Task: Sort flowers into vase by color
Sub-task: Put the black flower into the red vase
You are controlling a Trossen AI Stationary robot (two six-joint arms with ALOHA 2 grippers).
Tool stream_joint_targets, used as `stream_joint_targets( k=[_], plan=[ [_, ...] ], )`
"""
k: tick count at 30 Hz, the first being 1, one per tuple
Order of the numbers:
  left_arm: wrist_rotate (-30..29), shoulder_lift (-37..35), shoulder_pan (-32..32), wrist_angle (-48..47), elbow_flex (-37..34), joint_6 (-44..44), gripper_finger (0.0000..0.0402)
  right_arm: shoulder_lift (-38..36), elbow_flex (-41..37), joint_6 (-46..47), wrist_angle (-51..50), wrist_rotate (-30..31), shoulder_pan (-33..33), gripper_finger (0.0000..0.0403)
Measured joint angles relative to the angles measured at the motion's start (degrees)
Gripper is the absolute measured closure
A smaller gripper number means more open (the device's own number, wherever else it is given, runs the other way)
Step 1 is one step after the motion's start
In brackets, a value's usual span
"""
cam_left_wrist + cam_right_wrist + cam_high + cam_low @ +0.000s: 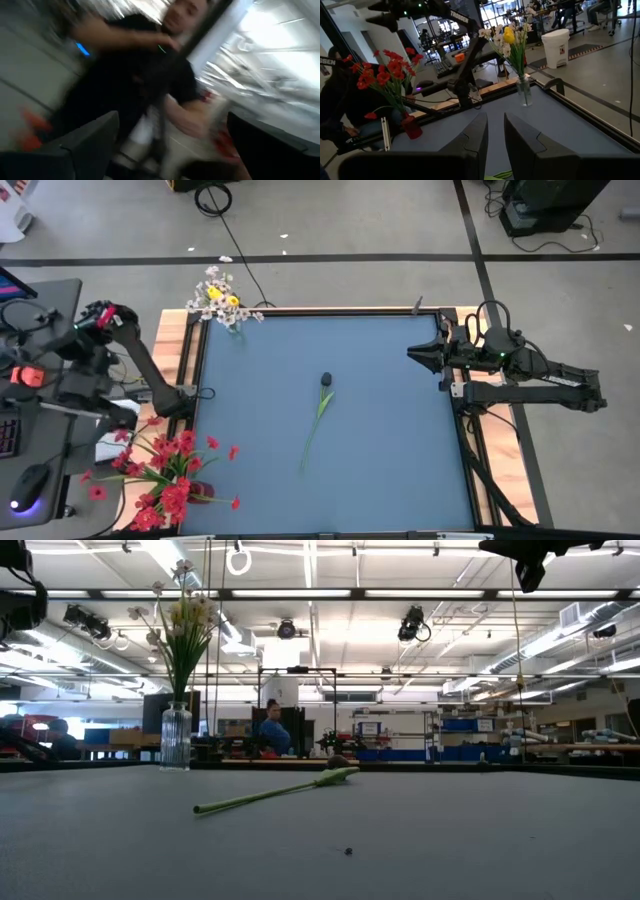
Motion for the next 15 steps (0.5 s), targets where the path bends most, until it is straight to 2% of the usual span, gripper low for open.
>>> stream_joint_targets(
  k=[6,12,15],
  plan=[
    [-19.4,5.1,4.9,-3.4,5.2,18.8,0.0024,0.0,0.0,0.0,0.0,0.0,0.0,0.0330],
    [-37.0,12.8,14.7,-7.5,10.5,22.9,0.0024,0.0,0.0,0.0,0.0,0.0,0.0,0.0330],
    [-39.5,18.1,22.6,-8.2,12.9,22.5,0.0026,0.0,0.0,0.0,0.0,0.0,0.0,0.0330]
  ],
)
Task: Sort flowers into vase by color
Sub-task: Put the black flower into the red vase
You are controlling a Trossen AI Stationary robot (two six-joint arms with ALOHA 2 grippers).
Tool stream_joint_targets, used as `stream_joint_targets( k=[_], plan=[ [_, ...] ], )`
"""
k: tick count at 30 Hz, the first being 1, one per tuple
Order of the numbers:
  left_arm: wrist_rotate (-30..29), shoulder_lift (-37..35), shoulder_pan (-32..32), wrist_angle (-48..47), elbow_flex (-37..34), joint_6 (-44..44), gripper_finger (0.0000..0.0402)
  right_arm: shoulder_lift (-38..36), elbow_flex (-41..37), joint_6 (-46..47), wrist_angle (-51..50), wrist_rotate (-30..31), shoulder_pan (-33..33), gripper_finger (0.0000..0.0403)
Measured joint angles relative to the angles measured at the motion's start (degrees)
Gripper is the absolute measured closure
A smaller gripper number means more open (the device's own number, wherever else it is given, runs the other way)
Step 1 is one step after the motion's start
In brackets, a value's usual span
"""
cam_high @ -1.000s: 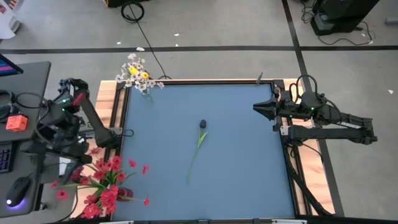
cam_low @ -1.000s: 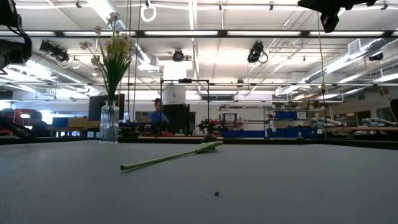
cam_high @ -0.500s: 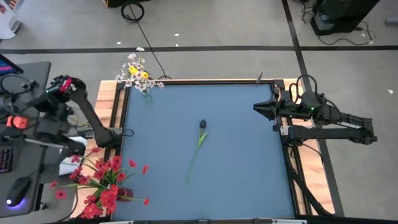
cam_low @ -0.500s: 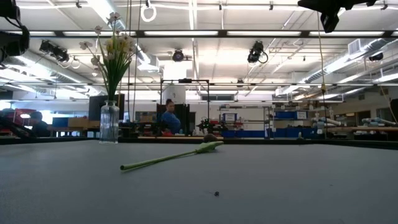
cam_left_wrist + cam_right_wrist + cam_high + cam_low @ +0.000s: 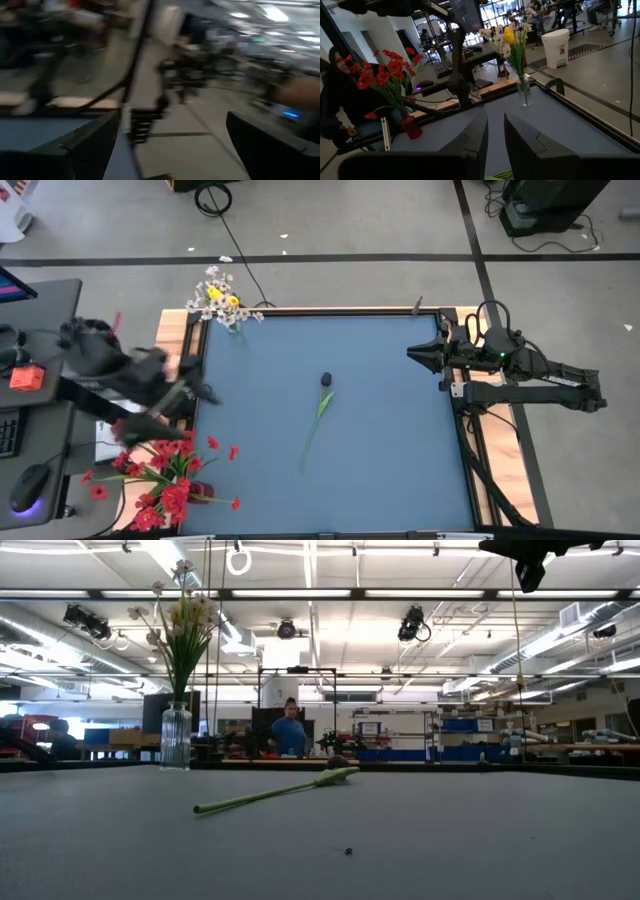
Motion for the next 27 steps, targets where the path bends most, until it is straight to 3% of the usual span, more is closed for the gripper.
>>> stream_joint_targets(
  k=[7,13,19,27],
  plan=[
    [1.4,11.6,18.8,-0.5,1.4,-11.4,0.0040,0.0,0.0,0.0,0.0,0.0,0.0,0.0330],
    [2.4,19.4,28.6,-2.3,1.5,-16.1,0.0047,0.0,0.0,0.0,0.0,0.0,0.0,0.0330],
    [2.3,27.6,34.7,-7.2,1.5,-22.6,0.0047,0.0,0.0,0.0,0.0,0.0,0.0,0.0330],
    [2.3,35.5,37.4,-8.5,-2.6,-31.9,0.0047,0.0,0.0,0.0,0.0,0.0,0.0,0.0330]
  ],
)
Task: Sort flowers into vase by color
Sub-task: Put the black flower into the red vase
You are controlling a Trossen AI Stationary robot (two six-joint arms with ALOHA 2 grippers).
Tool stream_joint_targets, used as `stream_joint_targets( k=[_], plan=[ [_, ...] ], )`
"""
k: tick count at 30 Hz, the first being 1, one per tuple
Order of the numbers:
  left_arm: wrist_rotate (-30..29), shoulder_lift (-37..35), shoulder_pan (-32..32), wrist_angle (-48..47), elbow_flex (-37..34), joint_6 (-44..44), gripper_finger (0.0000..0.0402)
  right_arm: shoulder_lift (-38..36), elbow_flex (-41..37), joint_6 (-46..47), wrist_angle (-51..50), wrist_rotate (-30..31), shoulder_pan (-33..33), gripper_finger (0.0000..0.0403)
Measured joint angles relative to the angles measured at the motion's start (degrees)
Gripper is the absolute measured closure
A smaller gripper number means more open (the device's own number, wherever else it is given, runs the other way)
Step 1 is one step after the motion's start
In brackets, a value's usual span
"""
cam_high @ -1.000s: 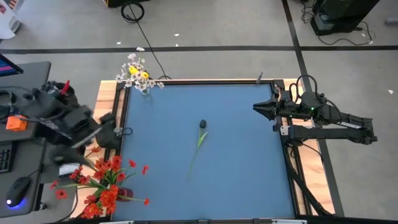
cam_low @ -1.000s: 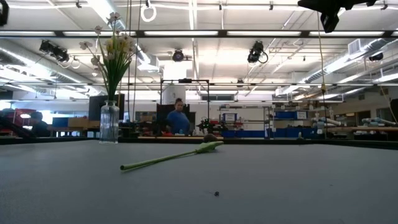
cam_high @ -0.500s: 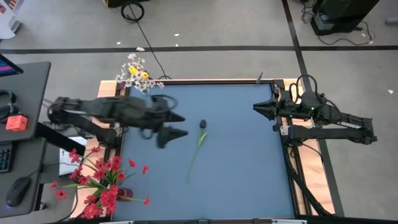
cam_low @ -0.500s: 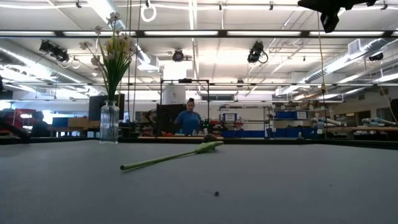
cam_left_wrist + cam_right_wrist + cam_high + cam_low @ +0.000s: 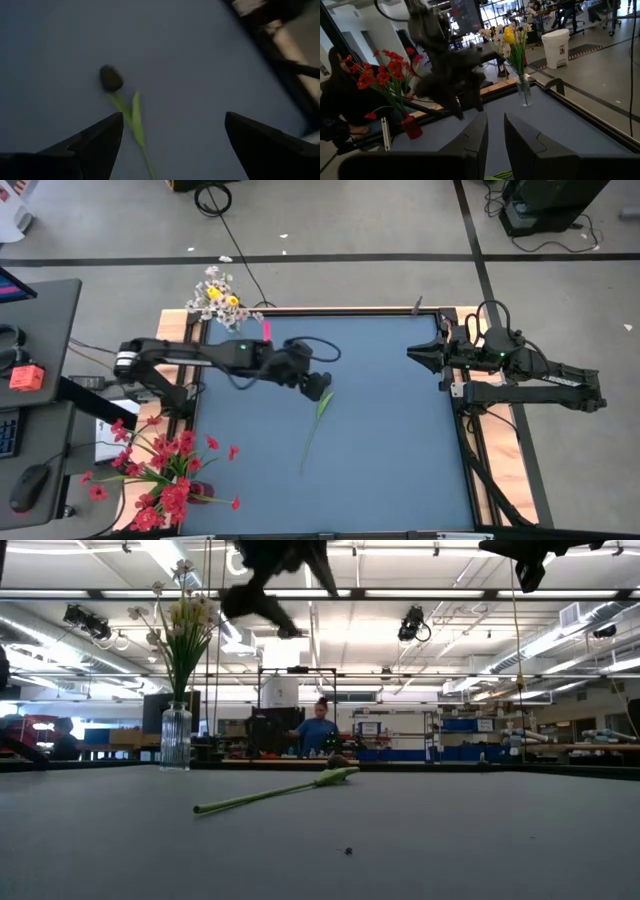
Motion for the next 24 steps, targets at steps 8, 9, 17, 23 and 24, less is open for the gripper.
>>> stream_joint_targets(
  k=[8,9,17,23,24],
  plan=[
    [-0.6,6.4,-0.1,1.4,-4.4,-5.5,0.0047,0.0,0.0,0.0,0.0,0.0,0.0,0.0330],
    [-0.6,7.1,-0.1,2.1,-5.0,-6.2,0.0047,0.0,0.0,0.0,0.0,0.0,0.0,0.0330],
    [-0.6,12.4,-0.2,7.4,-8.7,-7.5,0.0047,0.0,0.0,0.0,0.0,0.0,0.0,0.0330],
    [0.1,16.9,-0.2,9.5,-9.4,-9.4,0.0047,0.0,0.0,0.0,0.0,0.0,0.0,0.0330],
    [0.2,17.7,-0.2,10.2,-9.4,-9.5,0.0047,0.0,0.0,0.0,0.0,0.0,0.0,0.0330]
  ],
)
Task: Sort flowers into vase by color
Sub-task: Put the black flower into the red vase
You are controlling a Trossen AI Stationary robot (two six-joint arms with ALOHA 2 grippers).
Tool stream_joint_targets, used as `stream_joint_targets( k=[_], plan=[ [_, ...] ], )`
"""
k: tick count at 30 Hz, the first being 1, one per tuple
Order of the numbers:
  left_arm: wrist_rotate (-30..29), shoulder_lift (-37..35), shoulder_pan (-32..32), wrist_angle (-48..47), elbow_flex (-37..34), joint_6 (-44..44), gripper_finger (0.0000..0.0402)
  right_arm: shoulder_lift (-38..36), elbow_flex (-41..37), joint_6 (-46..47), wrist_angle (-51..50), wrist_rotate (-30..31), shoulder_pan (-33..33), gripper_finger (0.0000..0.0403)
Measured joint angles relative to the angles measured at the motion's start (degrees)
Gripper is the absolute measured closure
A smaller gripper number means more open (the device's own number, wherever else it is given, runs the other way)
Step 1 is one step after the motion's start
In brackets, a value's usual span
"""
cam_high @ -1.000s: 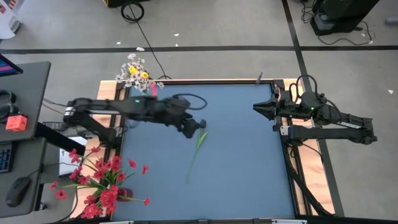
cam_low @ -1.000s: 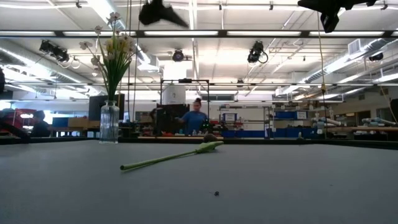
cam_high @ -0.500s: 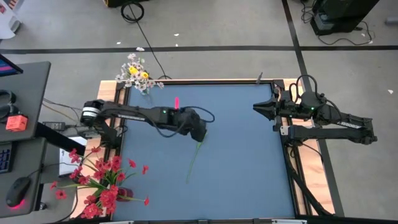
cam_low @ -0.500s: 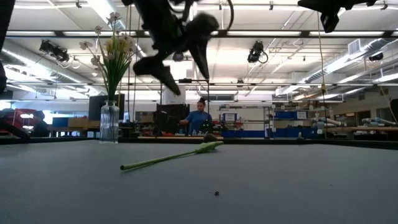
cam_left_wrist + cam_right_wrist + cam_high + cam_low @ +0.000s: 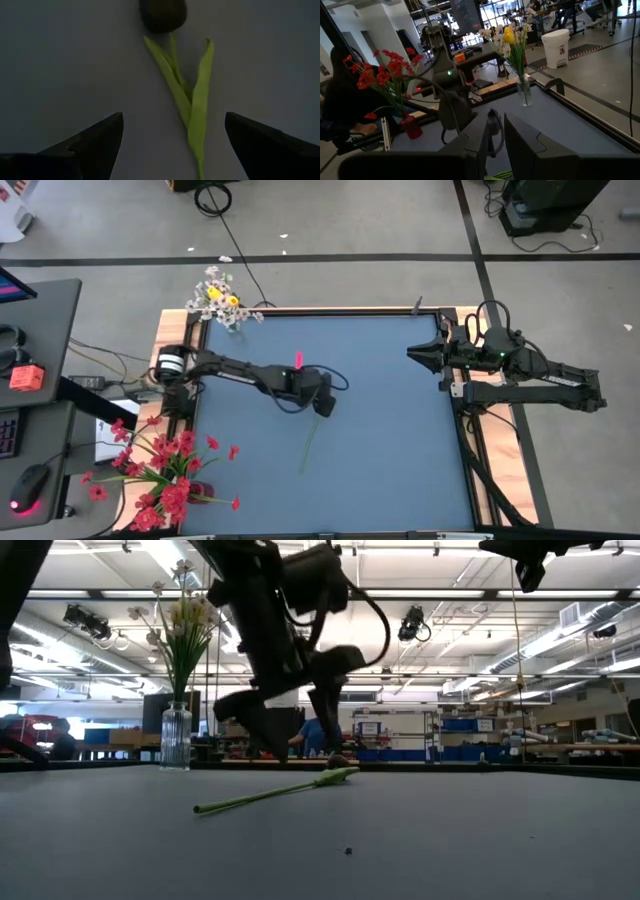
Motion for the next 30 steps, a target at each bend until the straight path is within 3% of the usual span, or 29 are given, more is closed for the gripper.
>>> stream_joint_targets(
  k=[6,13,16,25,30],
  plan=[
    [1.0,3.8,-0.2,5.2,0.0,-0.9,0.0048,0.0,0.0,0.0,0.0,0.0,0.0,0.0330],
    [0.1,6.0,-1.5,4.6,0.4,-1.1,0.0060,0.0,0.0,0.0,0.0,0.0,0.0,0.0330],
    [-0.3,6.1,-1.8,3.1,0.4,-1.1,0.0091,0.0,0.0,0.0,0.0,0.0,0.0,0.0330],
    [0.4,6.1,-2.1,-1.3,1.8,2.9,0.0239,0.0,0.0,0.0,0.0,0.0,0.0,0.0330],
    [3.9,6.3,-2.4,-9.9,4.7,6.7,0.0275,0.0,0.0,0.0,0.0,0.0,0.0,0.0330]
  ],
)
